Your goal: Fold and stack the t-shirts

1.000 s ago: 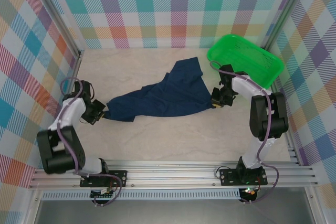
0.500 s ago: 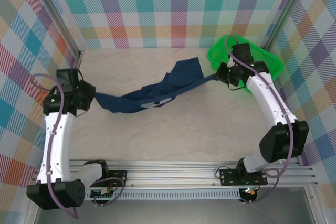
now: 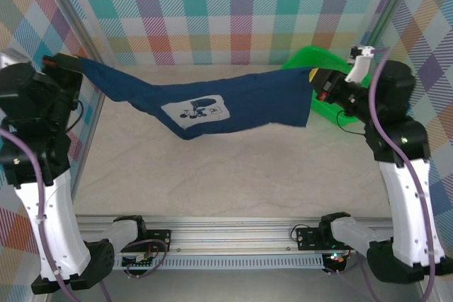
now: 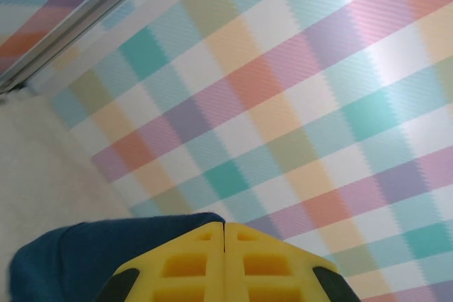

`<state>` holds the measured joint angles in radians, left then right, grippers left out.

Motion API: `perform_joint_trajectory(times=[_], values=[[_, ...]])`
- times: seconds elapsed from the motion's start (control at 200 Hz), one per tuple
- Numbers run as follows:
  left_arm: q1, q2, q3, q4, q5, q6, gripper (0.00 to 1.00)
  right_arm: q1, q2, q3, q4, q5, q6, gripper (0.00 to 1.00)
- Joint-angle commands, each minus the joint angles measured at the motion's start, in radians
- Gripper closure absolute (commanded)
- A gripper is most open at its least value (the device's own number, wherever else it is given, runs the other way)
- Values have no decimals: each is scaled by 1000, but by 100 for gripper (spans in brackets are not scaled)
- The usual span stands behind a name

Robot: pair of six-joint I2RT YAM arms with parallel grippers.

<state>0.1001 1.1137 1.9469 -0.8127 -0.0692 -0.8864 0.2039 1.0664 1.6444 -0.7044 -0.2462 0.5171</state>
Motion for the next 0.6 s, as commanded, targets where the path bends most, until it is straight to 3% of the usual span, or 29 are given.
perform_joint_trajectory(times=[0.0, 0.14, 0.295, 0.455, 0.595], values=[[-4, 108, 118, -20, 24, -29, 100, 3, 47, 63, 31, -64, 36, 100], [-4, 286, 171, 33, 86, -57, 100, 3, 189, 95, 86, -124, 112, 100], [8, 546, 295, 109, 239, -62, 100, 3, 404, 153, 182, -177, 169, 100], [57, 857, 639, 75, 372, -68, 100, 3, 633, 331, 231, -202, 178, 100], [118, 1032, 971, 137, 443, -199, 100, 2, 799, 607, 189, -197, 175, 100]])
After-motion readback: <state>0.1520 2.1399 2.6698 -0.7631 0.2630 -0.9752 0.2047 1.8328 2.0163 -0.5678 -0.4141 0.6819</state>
